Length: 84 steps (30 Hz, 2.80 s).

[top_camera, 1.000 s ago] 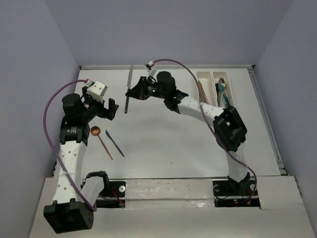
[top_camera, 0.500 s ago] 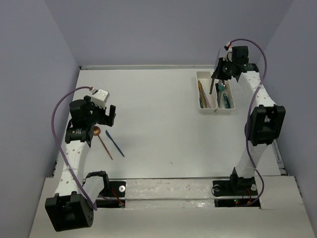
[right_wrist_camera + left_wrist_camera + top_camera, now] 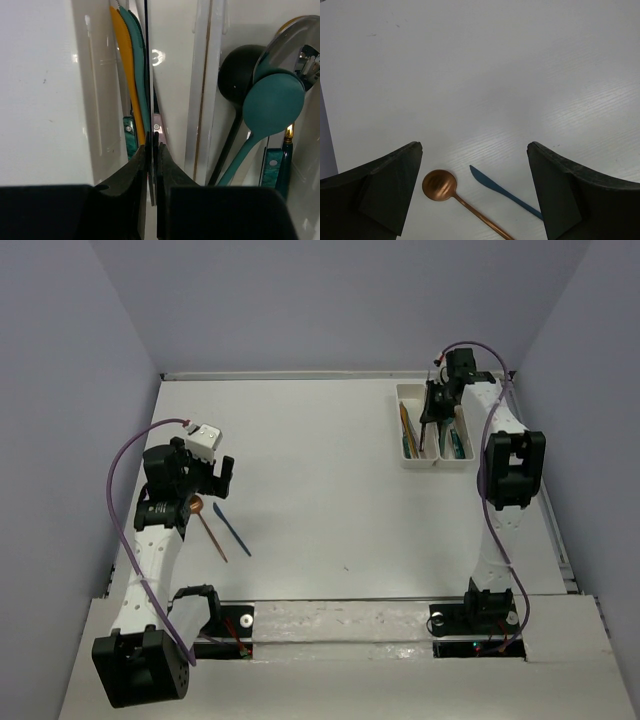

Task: Sort the eating utensils into containers

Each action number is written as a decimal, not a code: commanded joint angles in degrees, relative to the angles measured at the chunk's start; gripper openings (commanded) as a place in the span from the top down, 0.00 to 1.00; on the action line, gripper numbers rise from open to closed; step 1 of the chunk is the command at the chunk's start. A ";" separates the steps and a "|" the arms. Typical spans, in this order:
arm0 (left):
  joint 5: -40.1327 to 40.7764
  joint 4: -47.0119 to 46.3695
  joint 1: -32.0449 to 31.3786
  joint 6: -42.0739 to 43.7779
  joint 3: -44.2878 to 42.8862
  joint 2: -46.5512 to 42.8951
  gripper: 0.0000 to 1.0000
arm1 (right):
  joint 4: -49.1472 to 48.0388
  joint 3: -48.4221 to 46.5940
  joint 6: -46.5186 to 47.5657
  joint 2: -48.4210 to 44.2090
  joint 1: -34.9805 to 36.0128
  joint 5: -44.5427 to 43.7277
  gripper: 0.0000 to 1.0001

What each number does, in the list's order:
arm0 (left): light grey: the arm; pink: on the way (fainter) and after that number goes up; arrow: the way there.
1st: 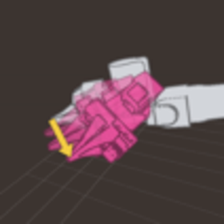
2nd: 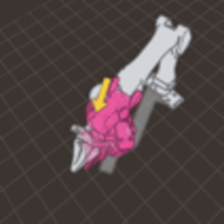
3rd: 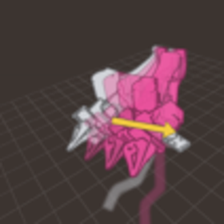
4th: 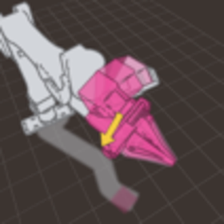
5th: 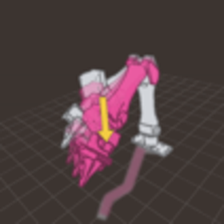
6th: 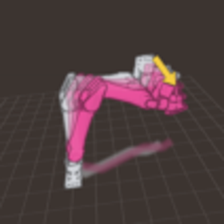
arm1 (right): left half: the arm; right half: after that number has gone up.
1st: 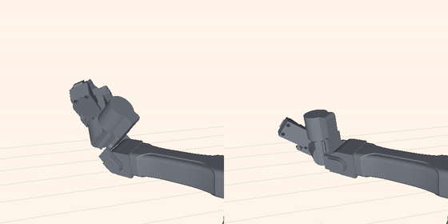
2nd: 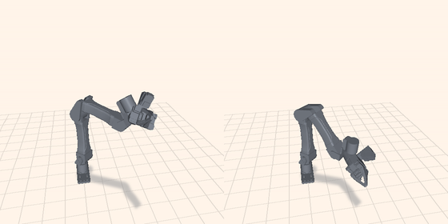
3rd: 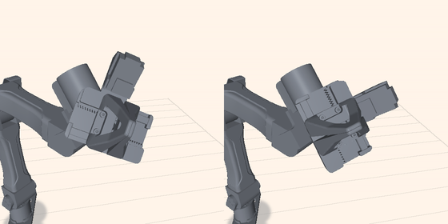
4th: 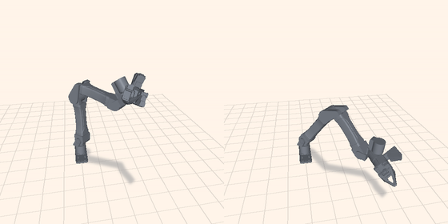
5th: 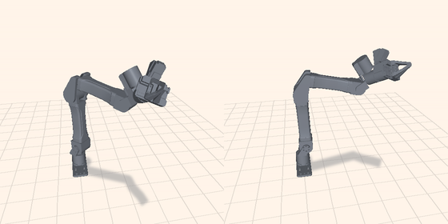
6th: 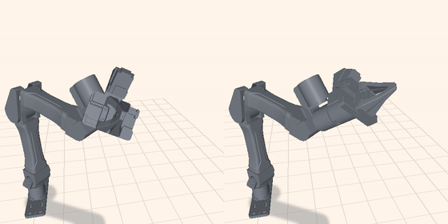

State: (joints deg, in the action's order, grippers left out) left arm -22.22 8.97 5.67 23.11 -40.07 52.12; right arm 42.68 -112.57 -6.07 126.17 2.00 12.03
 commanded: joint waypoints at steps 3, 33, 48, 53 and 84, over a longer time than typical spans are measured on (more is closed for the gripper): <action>-0.11 -1.85 -0.22 1.05 0.17 -0.53 0.01 | 0.04 -1.77 -1.84 1.10 2.30 -4.11 0.86; 19.76 12.91 -0.05 11.25 6.24 10.72 0.07 | -14.28 33.46 -15.11 -35.11 35.09 -33.65 0.52; 20.19 11.07 -0.05 10.72 9.13 17.75 0.07 | -18.94 43.40 -15.47 -36.17 35.79 -32.77 0.52; 23.19 9.75 1.70 11.16 10.37 18.37 0.09 | -19.30 44.19 -14.94 -36.61 35.79 -32.42 0.52; 10.45 15.19 24.47 30.05 9.32 18.72 0.45 | -14.82 39.19 -13.71 -35.55 35.79 -32.07 0.52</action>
State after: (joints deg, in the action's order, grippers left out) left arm -8.75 20.47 29.43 49.17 -30.68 67.72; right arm 26.98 -70.87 -19.70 91.44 37.54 -19.05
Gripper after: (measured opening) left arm 0.584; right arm 0.479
